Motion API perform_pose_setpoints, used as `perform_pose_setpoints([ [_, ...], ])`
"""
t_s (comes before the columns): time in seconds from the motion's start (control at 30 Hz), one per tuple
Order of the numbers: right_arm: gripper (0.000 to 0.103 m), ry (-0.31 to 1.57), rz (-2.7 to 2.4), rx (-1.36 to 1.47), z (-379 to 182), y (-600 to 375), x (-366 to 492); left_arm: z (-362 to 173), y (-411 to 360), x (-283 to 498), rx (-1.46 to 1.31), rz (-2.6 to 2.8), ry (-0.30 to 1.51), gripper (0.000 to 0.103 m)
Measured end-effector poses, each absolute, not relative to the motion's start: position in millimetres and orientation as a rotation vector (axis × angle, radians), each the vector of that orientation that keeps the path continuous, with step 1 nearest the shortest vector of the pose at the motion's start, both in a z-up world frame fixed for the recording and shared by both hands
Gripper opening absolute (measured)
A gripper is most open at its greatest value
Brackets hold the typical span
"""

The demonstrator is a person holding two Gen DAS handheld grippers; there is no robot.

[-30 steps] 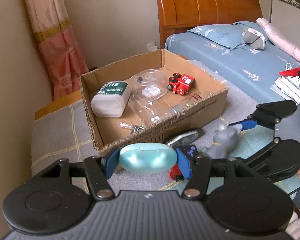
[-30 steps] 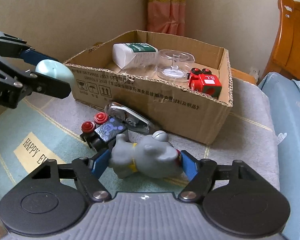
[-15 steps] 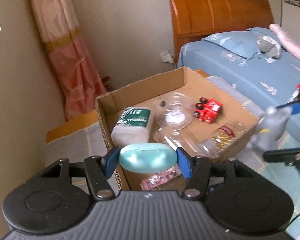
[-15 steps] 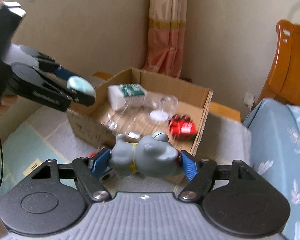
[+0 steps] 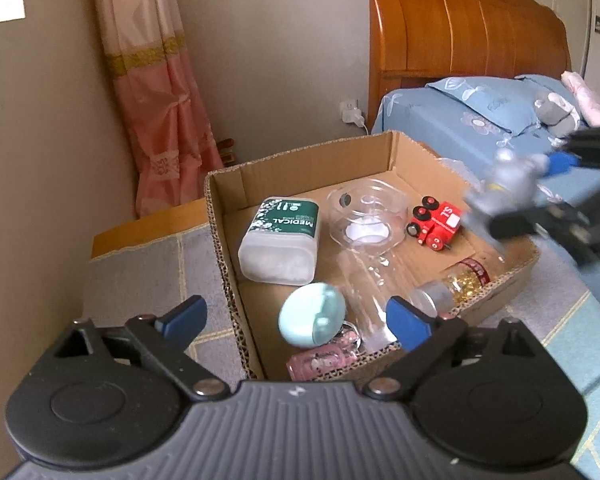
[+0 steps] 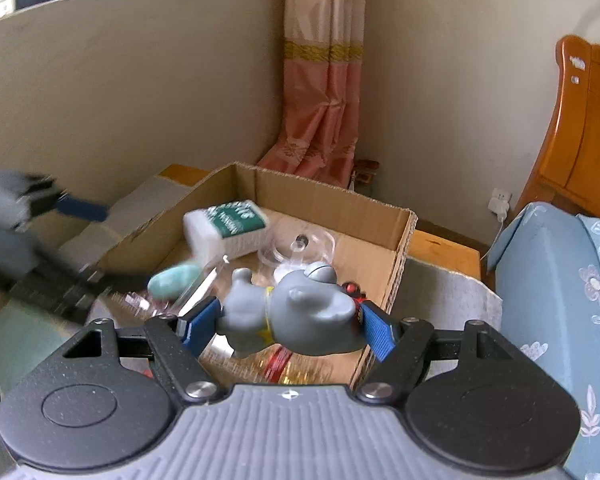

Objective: Organize rigid objects
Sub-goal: 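Lower the grey dog figure into the box and open the right tool, then close right tool on the black-red dice cube while left tool approaches the silver clip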

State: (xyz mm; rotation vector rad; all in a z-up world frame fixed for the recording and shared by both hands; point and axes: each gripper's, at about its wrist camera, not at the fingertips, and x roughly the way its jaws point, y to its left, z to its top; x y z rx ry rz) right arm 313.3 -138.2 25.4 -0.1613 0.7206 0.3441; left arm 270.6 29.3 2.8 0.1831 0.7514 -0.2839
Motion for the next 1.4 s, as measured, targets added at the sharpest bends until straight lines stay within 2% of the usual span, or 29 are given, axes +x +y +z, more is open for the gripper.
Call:
perform_pose_setpoints([
  [0.47,0.081,0.821,0.251,-0.081,14.5,-134.0,427.6,14.3,41.1,252.6,0.148,-0.279,0.712,0.097],
  [0.5,0.081,0.82,0.227,-0.08,12.3,-133.8,432.7,14.3,42.1,252.8,0.147,-0.276,0.712,0.097],
  [0.57,0.094,0.821,0.185,-0.091,9.3,-133.9,436.3,13.7,44.1,252.0,0.145,-0.273,0.712,0.097],
  [0.63,0.1,0.811,0.181,-0.087,9.5,-137.0,434.2,13.4,45.3,251.0,0.144,-0.271,0.712,0.097],
  [0.77,0.103,0.806,0.186,-0.093,11.1,-141.7,427.3,11.6,45.2,250.5,0.145,-0.267,0.718,0.097],
  [1.0,0.103,0.796,0.199,-0.105,18.7,-141.7,404.6,12.9,40.7,242.5,0.15,-0.264,0.713,0.101],
  [1.4,0.103,0.812,0.213,-0.075,11.2,-141.1,339.8,12.7,34.9,218.5,0.143,-0.244,0.704,0.101],
])
